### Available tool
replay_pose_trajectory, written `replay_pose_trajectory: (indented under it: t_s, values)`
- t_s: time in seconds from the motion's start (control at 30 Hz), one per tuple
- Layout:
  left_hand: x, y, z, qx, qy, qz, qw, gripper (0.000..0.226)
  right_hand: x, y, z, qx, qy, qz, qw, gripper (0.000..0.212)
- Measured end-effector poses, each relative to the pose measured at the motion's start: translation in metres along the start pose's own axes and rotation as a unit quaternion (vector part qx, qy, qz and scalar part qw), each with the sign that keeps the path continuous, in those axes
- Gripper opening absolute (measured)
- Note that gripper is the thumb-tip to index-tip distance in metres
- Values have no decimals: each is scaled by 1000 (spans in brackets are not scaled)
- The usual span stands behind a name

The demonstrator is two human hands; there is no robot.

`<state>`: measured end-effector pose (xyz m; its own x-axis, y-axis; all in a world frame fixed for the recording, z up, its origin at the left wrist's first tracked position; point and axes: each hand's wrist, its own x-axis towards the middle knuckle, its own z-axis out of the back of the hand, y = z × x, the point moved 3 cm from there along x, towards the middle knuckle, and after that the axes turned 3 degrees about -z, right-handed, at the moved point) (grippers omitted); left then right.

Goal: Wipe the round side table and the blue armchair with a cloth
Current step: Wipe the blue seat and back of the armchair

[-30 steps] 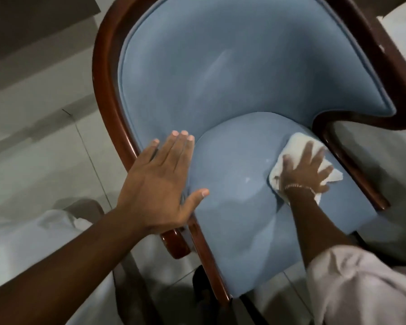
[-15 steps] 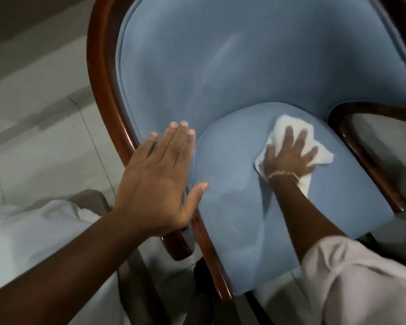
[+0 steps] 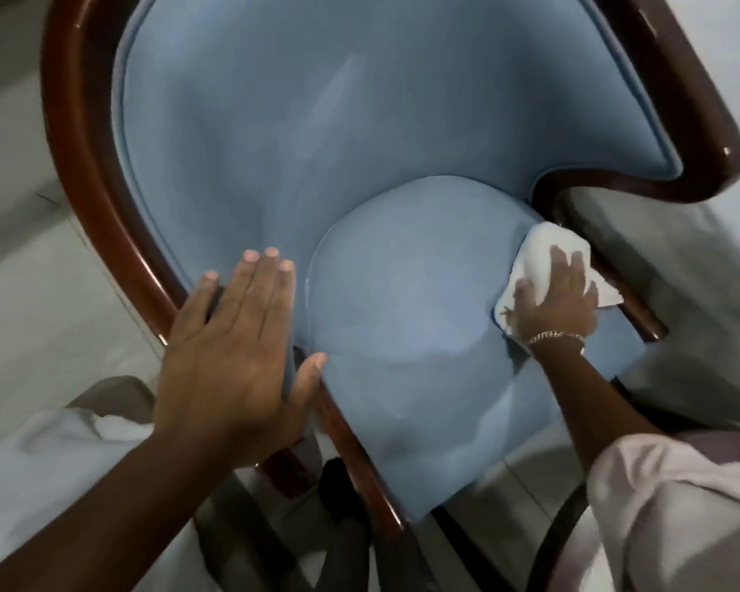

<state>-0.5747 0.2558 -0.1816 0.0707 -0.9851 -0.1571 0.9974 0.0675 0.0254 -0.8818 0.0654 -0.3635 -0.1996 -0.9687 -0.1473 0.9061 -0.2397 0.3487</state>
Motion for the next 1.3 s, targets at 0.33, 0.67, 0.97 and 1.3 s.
replay_pose_trajectory:
  t_s: [0.33, 0.67, 0.97, 1.3]
  values:
    - [27, 46, 94, 12, -46, -55, 997, 82, -212, 122, -3, -53, 130, 369, 919, 67]
    - [117, 110, 65, 10, 32, -192, 981, 77, -81, 178, 36, 199, 223, -159, 941, 53]
    - [173, 186, 106, 46, 18, -262, 964, 80, -144, 315, -26, 320, 375, -172, 853, 71]
    - [206, 197, 89, 11, -44, -333, 942, 84, 2, 385, -11, 521, -65, -272, 807, 67]
